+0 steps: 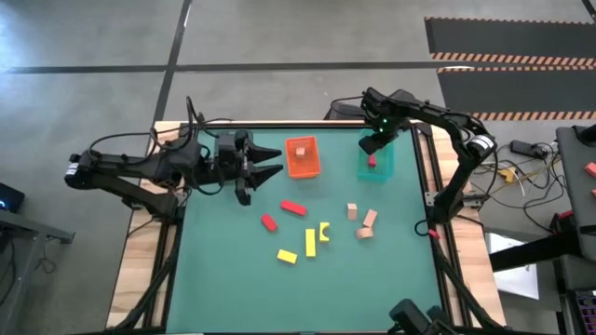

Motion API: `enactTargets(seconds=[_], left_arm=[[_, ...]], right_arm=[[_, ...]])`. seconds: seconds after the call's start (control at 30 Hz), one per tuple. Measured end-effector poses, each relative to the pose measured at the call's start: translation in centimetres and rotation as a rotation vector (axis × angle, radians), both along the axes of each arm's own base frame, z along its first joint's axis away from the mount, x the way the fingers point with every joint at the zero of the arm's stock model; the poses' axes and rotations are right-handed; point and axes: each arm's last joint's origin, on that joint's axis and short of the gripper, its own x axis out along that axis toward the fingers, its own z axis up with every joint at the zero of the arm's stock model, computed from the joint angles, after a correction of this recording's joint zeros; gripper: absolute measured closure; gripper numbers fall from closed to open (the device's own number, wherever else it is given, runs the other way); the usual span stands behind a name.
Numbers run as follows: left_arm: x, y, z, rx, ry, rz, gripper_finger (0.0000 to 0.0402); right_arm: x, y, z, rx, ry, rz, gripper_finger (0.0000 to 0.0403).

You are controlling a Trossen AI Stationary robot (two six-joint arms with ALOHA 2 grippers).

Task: Sort & place blocks by color
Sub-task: Put the red block into the green bin, then put the brown block into the orange bin

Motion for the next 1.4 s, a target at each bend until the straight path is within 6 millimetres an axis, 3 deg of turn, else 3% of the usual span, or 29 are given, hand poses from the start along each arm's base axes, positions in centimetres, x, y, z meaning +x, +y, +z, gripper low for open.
enactTargets(seconds=[0.23,0.57,1.03,1.2,1.4], left_arm=[[0.1,0.0,-0.1,-0.003,0.006,0.019,0.0216],[0.2,0.3,-0.1,-0.002,0.006,0.032,0.0216],[0.2,0.5,-0.1,0.001,0.006,0.04,0.0217],[0.2,0.5,-0.2,-0.003,0.017,0.039,0.0217],[0.3,0.5,-1.1,-0.049,0.101,0.034,0.0217]], right_arm=[[0.3,-0.6,-0.1,-0.061,-0.032,0.006,0.0328],[-0.3,0.1,-1.7,-0.024,-0.001,0.012,0.0324],[-0.3,0.1,-1.8,-0.024,-0.001,0.003,0.0259],[-0.2,0.0,-0.4,-0.017,0.003,0.003,0.0253],[0.1,0.4,2.9,0.006,-0.04,-0.013,0.0263]])
